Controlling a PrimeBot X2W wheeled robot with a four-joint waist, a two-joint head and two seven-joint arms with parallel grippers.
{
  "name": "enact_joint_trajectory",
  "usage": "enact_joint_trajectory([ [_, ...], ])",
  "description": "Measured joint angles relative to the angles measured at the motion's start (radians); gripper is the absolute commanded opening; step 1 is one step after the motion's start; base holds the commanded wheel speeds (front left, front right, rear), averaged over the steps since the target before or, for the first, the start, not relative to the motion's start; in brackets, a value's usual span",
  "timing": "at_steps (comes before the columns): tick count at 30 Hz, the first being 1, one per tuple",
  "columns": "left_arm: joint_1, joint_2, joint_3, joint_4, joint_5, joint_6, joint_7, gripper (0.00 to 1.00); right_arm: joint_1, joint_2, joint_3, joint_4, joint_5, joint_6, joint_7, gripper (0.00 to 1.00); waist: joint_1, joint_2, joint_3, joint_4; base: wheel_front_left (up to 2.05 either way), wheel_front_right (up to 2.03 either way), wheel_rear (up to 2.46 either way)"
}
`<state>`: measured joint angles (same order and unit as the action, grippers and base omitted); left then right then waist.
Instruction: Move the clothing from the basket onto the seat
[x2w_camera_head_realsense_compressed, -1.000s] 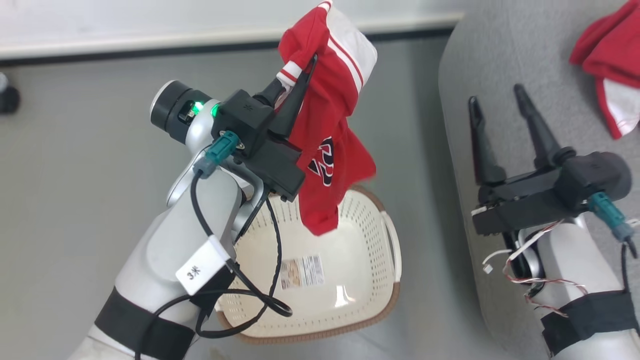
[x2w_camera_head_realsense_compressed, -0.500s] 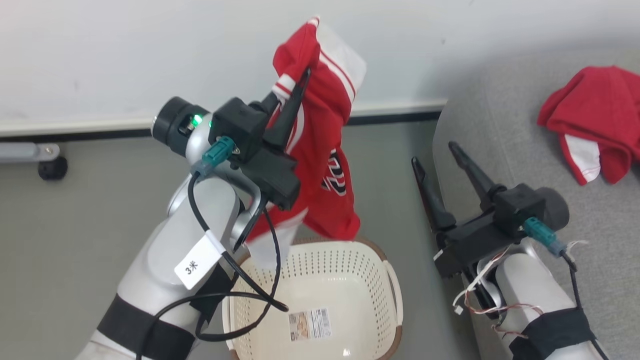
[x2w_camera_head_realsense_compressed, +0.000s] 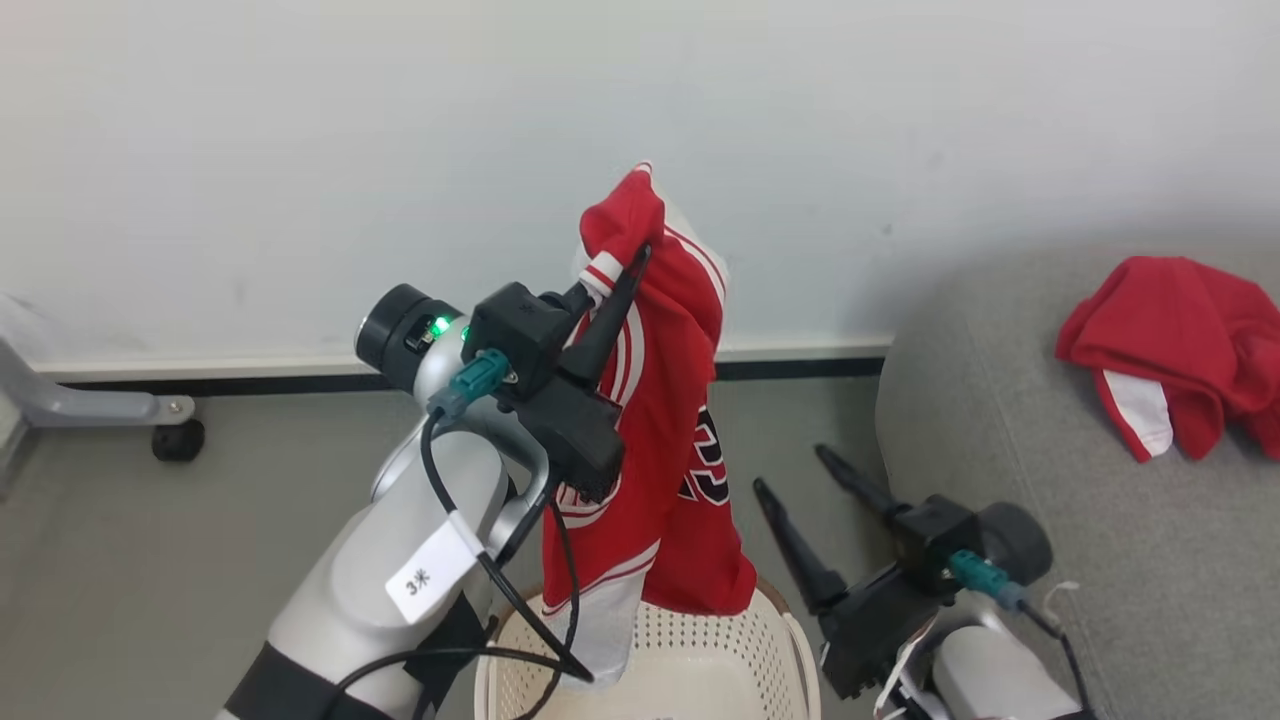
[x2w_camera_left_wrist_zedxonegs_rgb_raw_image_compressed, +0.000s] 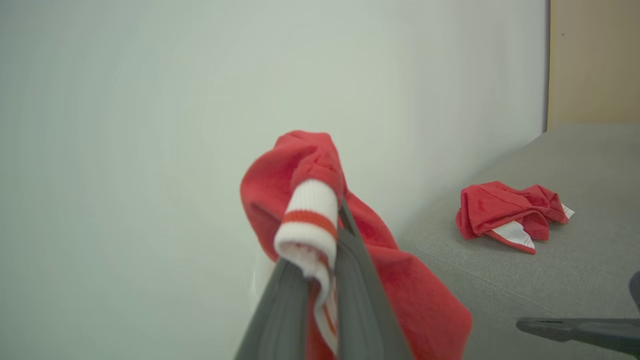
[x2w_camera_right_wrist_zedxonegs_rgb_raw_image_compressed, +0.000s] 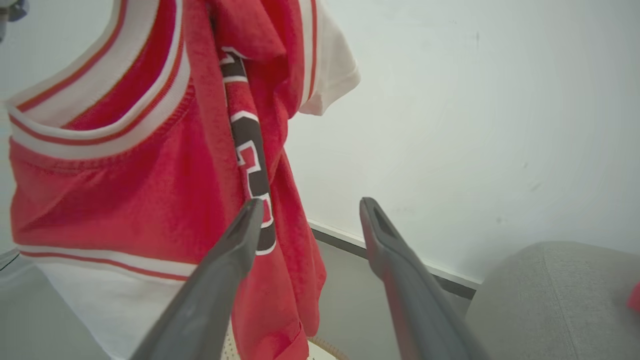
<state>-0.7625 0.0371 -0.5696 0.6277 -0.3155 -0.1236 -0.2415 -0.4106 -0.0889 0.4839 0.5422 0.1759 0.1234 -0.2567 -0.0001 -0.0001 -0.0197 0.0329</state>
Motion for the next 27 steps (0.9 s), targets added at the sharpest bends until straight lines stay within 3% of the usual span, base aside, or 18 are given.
enact_joint_trajectory([
  [11,0.019,0.001,-0.112,-0.105,-0.063,0.000,0.030,0.00,-0.099,0.009,0.174,0.112,0.015,0.001,0.000,1.00,0.0001,0.0002,-0.046,0.054,0.00,0.00,0.00],
  [17,0.019,0.002,-0.151,-0.153,-0.078,0.011,0.046,0.00,-0.152,0.016,0.220,0.203,0.044,0.001,0.000,1.00,0.0001,0.0002,-0.043,0.079,0.00,0.00,0.00],
  [18,0.019,0.001,-0.154,-0.158,-0.084,0.014,0.048,0.00,-0.162,0.016,0.223,0.212,0.050,0.001,0.000,0.89,0.0001,0.0002,-0.041,0.083,0.00,0.00,0.00],
  [19,0.019,0.001,-0.154,-0.164,-0.093,0.018,0.052,0.00,-0.172,0.017,0.228,0.220,0.060,0.001,0.000,0.48,0.0001,0.0002,-0.039,0.086,0.00,0.00,0.00],
  [20,0.019,0.002,-0.152,-0.165,-0.097,0.019,0.052,0.00,-0.182,0.018,0.234,0.227,0.068,0.001,0.000,0.31,0.0001,0.0001,-0.037,0.088,0.00,0.00,0.00],
  [21,0.020,0.002,-0.152,-0.165,-0.098,0.019,0.055,0.00,-0.190,0.019,0.240,0.233,0.074,0.001,0.000,0.04,0.0001,0.0002,-0.035,0.090,0.00,0.00,0.00],
  [27,0.056,0.002,-0.122,-0.166,-0.107,0.039,0.061,0.00,-0.201,0.022,0.275,0.237,0.109,0.001,0.000,0.00,0.0003,0.0002,-0.028,0.083,0.00,0.00,0.00],
])
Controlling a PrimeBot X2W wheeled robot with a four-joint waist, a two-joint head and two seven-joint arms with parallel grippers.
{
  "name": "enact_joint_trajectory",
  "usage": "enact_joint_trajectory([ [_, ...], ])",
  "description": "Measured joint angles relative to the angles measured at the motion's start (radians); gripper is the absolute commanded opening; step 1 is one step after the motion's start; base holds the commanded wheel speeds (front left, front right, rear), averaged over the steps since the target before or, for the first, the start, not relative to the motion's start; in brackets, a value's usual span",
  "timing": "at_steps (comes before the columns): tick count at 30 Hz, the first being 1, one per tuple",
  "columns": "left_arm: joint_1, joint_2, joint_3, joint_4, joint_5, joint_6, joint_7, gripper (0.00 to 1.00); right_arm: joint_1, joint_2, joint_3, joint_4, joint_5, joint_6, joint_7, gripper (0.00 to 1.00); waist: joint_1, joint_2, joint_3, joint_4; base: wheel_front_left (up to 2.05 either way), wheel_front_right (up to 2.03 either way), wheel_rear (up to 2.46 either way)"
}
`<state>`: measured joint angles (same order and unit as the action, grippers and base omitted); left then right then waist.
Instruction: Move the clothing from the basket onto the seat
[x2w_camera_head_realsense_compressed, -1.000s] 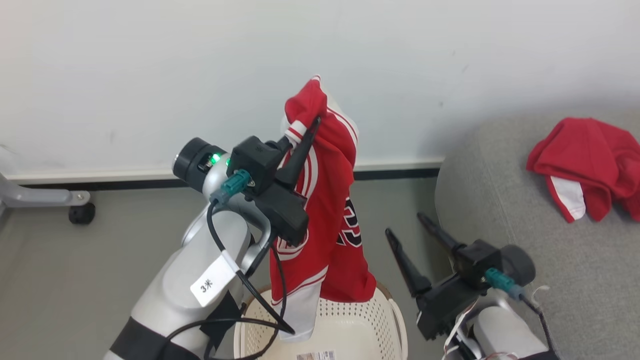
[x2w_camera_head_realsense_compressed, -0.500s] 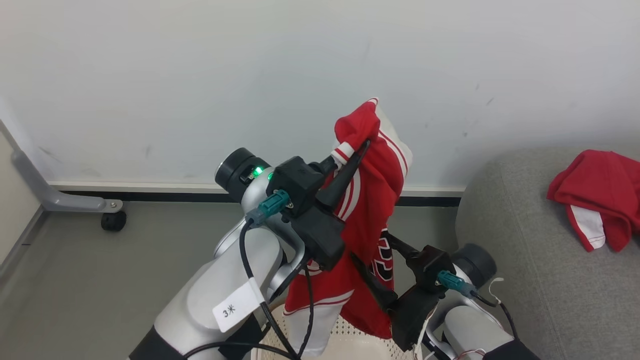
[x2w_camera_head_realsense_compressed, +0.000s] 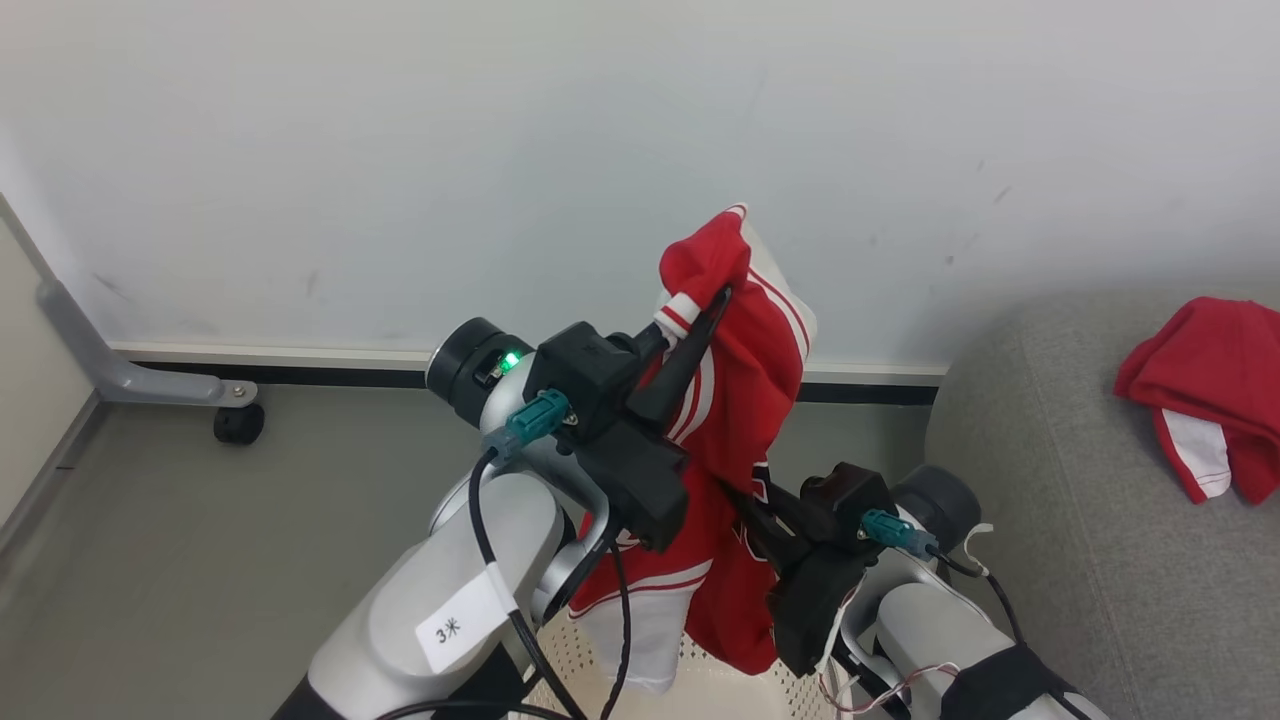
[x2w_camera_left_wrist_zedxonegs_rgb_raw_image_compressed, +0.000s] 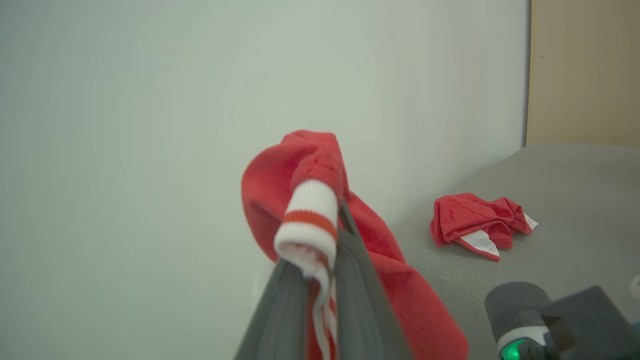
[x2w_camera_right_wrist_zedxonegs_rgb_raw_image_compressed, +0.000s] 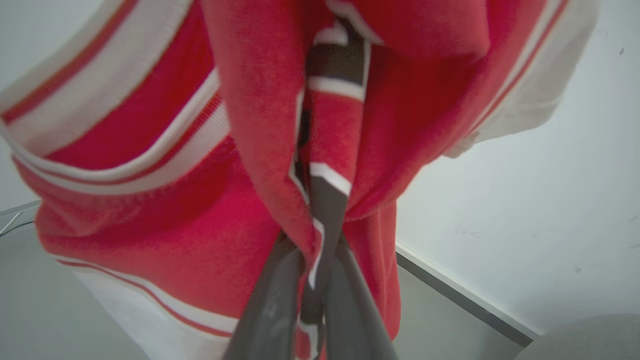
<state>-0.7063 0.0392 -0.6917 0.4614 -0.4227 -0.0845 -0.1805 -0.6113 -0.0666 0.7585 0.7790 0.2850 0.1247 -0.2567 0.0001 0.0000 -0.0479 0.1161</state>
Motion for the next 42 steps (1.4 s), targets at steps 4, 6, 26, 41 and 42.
enact_joint_trajectory([
  [4,0.024,0.018,0.025,-0.003,-0.013,0.016,-0.002,0.44,-0.018,0.000,-0.001,-0.010,0.035,0.000,0.000,0.00,0.0000,0.0000,0.003,-0.018,0.00,0.00,0.00],
  [6,0.040,0.032,0.040,-0.002,-0.016,0.025,-0.007,1.00,-0.019,-0.001,-0.003,-0.025,0.045,0.000,0.000,0.00,0.0000,0.0000,0.004,-0.030,0.00,0.00,0.00],
  [26,0.212,0.104,0.088,0.028,-0.055,0.067,-0.034,1.00,-0.033,-0.190,-0.131,-0.134,0.085,-0.002,0.000,0.00,0.0000,0.0000,0.006,-0.213,0.00,0.00,0.00],
  [41,0.304,0.080,0.061,0.011,-0.060,0.077,-0.051,1.00,0.063,-0.307,-0.186,-0.267,0.084,-0.043,0.000,0.00,-0.0001,0.0000,0.002,-0.368,0.00,0.00,0.00],
  [42,0.308,0.077,0.059,0.009,-0.060,0.081,-0.052,1.00,0.066,-0.313,-0.187,-0.276,0.084,-0.043,0.000,0.00,-0.0001,0.0000,0.002,-0.380,0.00,0.00,0.00],
])
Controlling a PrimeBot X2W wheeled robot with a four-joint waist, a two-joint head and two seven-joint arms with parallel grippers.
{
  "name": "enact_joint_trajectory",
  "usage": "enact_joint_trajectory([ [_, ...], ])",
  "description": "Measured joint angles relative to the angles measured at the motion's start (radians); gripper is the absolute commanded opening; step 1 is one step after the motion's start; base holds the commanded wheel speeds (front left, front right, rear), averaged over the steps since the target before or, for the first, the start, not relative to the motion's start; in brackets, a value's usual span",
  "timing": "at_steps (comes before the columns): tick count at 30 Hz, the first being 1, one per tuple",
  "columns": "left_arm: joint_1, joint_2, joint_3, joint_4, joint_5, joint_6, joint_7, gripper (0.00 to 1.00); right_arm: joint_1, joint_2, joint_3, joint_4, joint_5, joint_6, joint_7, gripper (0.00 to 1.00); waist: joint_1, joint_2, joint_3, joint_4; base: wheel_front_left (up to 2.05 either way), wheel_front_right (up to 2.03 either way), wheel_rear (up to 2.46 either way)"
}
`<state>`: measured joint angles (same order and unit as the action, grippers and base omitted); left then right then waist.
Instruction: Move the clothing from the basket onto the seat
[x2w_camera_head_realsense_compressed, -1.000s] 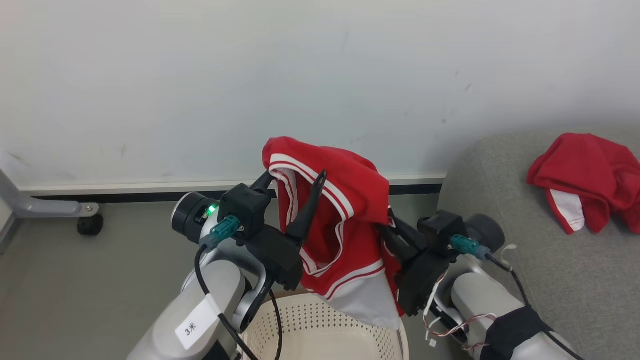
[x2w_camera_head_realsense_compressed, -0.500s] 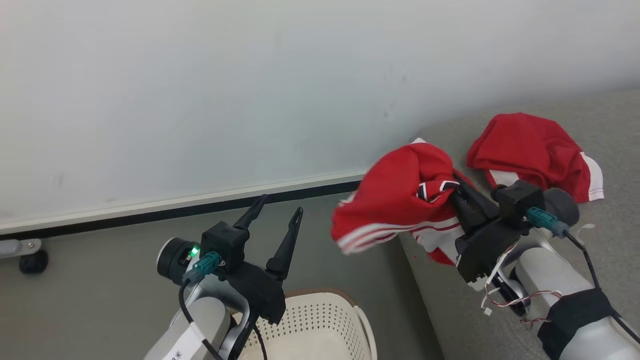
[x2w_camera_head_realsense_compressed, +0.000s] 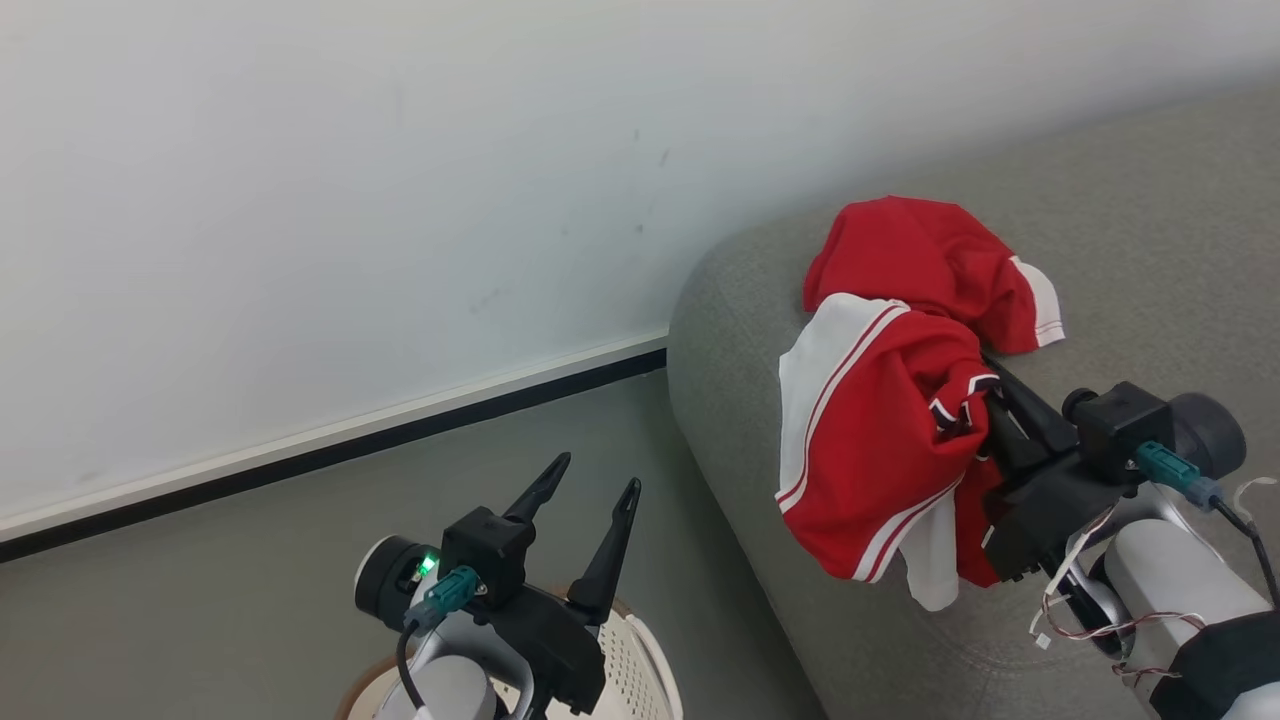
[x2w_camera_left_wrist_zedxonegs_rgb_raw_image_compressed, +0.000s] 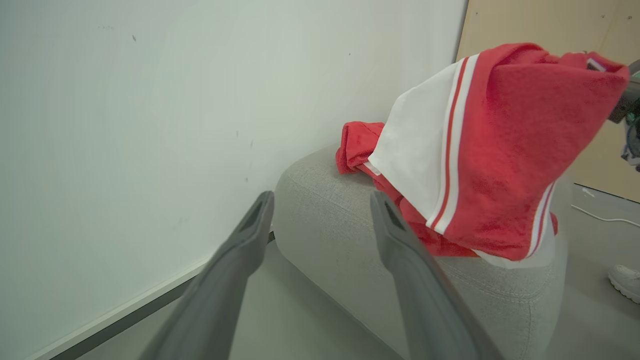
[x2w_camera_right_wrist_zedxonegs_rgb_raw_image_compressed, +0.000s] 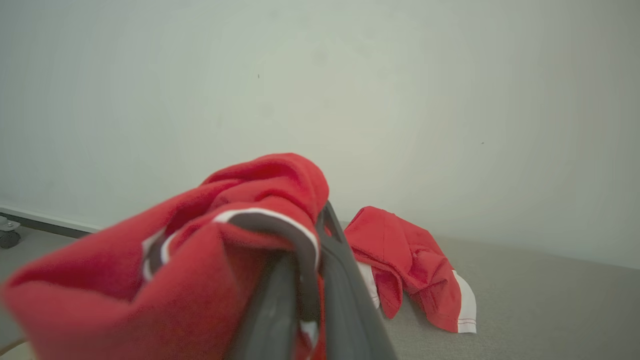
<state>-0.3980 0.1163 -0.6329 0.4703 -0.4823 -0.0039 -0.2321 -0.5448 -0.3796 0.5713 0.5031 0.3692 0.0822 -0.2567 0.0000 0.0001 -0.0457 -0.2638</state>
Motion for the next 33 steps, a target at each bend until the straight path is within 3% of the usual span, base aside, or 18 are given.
enact_joint_trajectory([
  [9,0.021,-0.027,-0.021,-0.027,0.001,0.012,-0.007,1.00,0.003,-0.051,-0.020,-0.077,-0.003,-0.004,0.000,0.00,0.0000,0.0000,0.013,-0.099,0.00,0.00,0.00],
  [15,0.021,-0.045,-0.052,-0.054,0.013,0.013,-0.007,1.00,-0.005,-0.085,-0.065,-0.112,0.004,-0.012,0.000,0.00,0.0000,0.0000,0.044,-0.128,0.00,0.00,0.00],
  [26,-0.019,-0.028,-0.077,-0.139,0.069,0.022,-0.002,1.00,-0.242,-0.182,-0.169,-0.105,0.006,-0.012,0.019,0.00,0.0000,0.0000,0.167,-0.087,0.00,0.00,0.00],
  [33,-0.051,0.005,-0.079,-0.213,0.108,0.030,0.011,1.00,-0.446,-0.257,-0.254,0.001,0.012,-0.012,0.050,0.00,0.0001,0.0000,0.251,-0.030,0.00,0.00,0.00],
])
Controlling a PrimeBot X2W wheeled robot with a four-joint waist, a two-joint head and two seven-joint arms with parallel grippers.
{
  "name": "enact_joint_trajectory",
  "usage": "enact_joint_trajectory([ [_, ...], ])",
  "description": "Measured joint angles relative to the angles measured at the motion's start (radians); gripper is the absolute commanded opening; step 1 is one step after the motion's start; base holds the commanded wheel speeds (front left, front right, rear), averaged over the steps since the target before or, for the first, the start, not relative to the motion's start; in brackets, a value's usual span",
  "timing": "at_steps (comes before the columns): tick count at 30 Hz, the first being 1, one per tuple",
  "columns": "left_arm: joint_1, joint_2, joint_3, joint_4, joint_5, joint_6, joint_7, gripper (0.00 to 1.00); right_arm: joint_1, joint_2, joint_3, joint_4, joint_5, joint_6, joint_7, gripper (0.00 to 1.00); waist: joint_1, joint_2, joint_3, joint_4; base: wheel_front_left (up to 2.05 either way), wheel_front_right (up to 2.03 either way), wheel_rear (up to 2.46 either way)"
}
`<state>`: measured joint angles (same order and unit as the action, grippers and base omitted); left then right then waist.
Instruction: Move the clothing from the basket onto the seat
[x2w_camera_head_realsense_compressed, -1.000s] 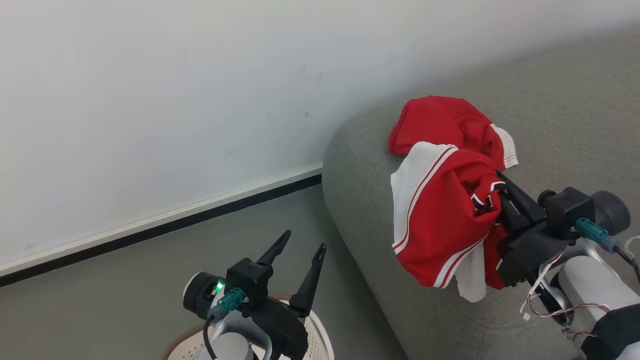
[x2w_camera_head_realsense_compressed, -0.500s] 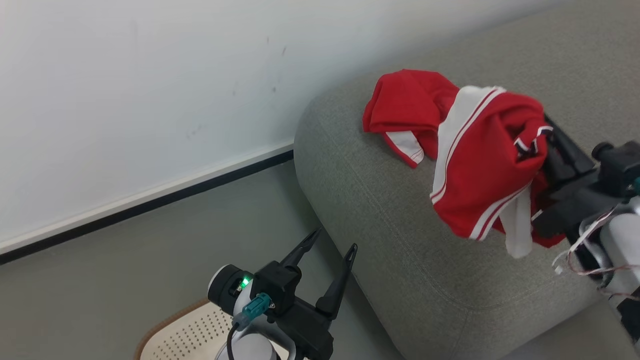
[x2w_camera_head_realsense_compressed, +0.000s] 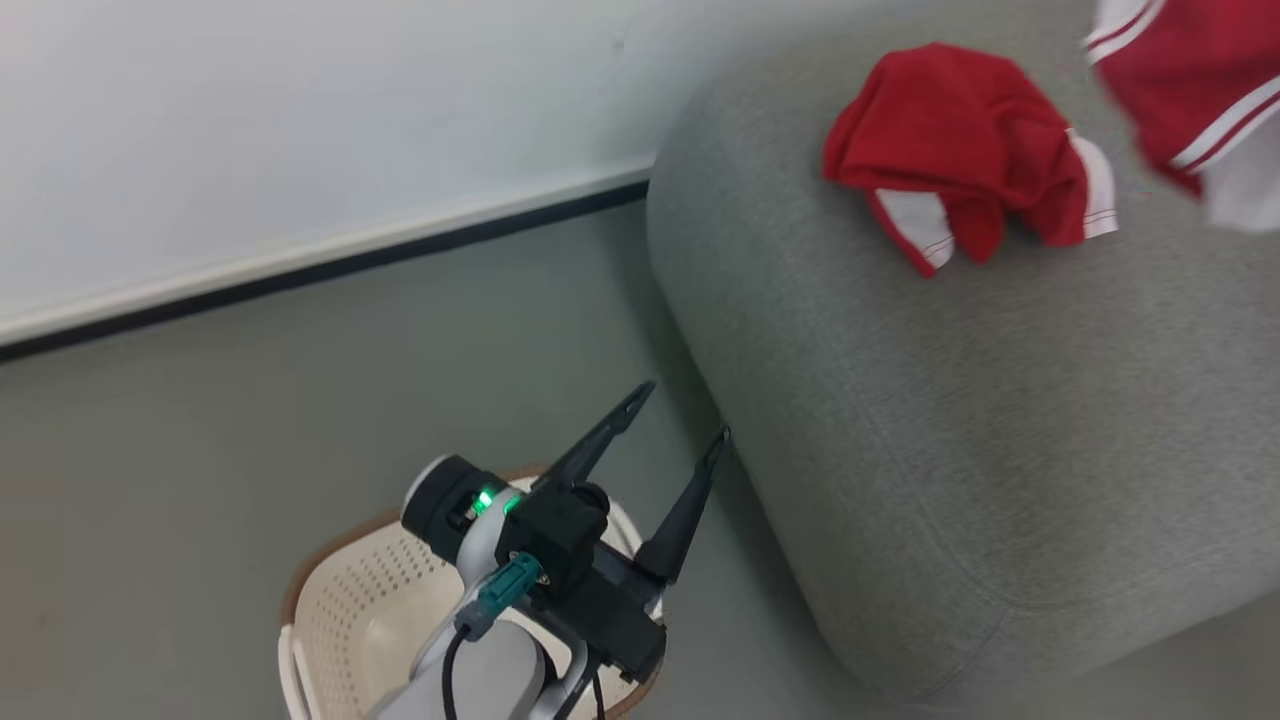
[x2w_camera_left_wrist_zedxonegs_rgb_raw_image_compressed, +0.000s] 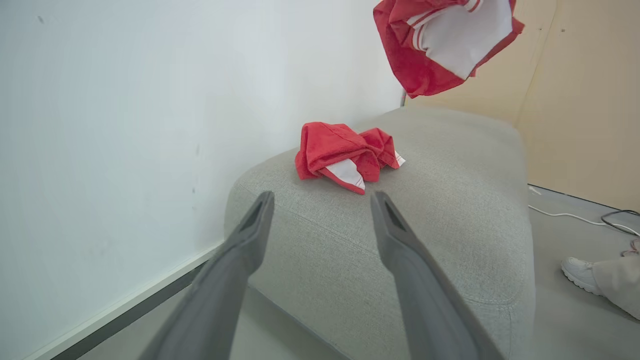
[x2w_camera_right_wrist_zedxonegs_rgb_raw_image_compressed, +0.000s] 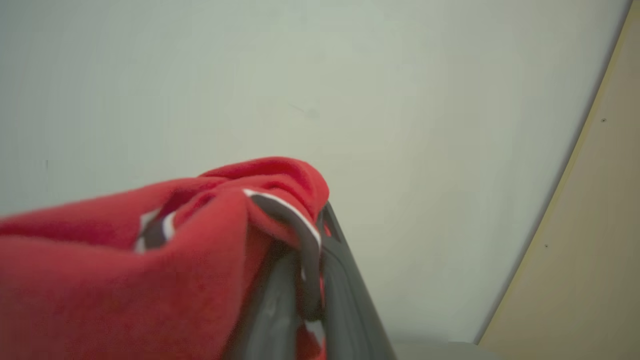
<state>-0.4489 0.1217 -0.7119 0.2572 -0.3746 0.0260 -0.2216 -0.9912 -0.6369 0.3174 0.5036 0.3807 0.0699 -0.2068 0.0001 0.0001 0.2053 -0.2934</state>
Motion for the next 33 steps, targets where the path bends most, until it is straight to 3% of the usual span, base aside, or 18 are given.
enact_joint_trajectory([
  [6,-0.034,0.027,-0.007,-0.070,0.030,0.002,0.019,1.00,-0.110,-0.037,-0.008,0.098,-0.014,-0.001,0.012,0.00,0.0001,0.0000,0.079,0.052,0.00,0.00,0.00],
  [12,-0.080,0.028,-0.022,-0.141,0.070,0.002,0.043,1.00,-0.127,-0.036,-0.019,0.179,-0.021,-0.033,0.013,0.00,-0.0001,0.0001,0.164,0.095,0.00,0.00,0.00],
  [21,-0.127,0.069,-0.014,-0.201,0.095,0.009,0.072,1.00,-0.121,0.112,0.017,0.291,-0.007,-0.043,0.011,0.00,0.0001,0.0001,0.298,0.127,0.00,0.00,0.00],
  [29,-0.163,0.077,-0.013,-0.200,0.121,0.008,0.081,1.00,-0.121,0.148,0.021,0.396,0.000,-0.037,-0.015,0.00,0.0001,0.0002,0.371,0.106,0.00,0.00,0.00],
  [30,-0.163,0.078,-0.013,-0.198,0.122,0.008,0.081,1.00,-0.121,0.150,0.021,0.407,0.000,-0.034,-0.018,0.07,0.0000,0.0002,0.373,0.100,0.00,0.00,0.00],
  [32,-0.163,0.080,-0.013,-0.192,0.122,0.008,0.081,1.00,-0.121,0.154,0.021,0.423,0.000,-0.030,-0.024,0.41,-0.0001,0.0001,0.373,0.089,0.00,0.00,0.00],
  [33,-0.163,0.080,-0.013,-0.188,0.122,0.007,0.081,1.00,-0.121,0.157,0.021,0.432,0.001,-0.025,-0.025,0.49,-0.0001,0.0002,0.371,0.085,0.00,0.00,0.00],
])
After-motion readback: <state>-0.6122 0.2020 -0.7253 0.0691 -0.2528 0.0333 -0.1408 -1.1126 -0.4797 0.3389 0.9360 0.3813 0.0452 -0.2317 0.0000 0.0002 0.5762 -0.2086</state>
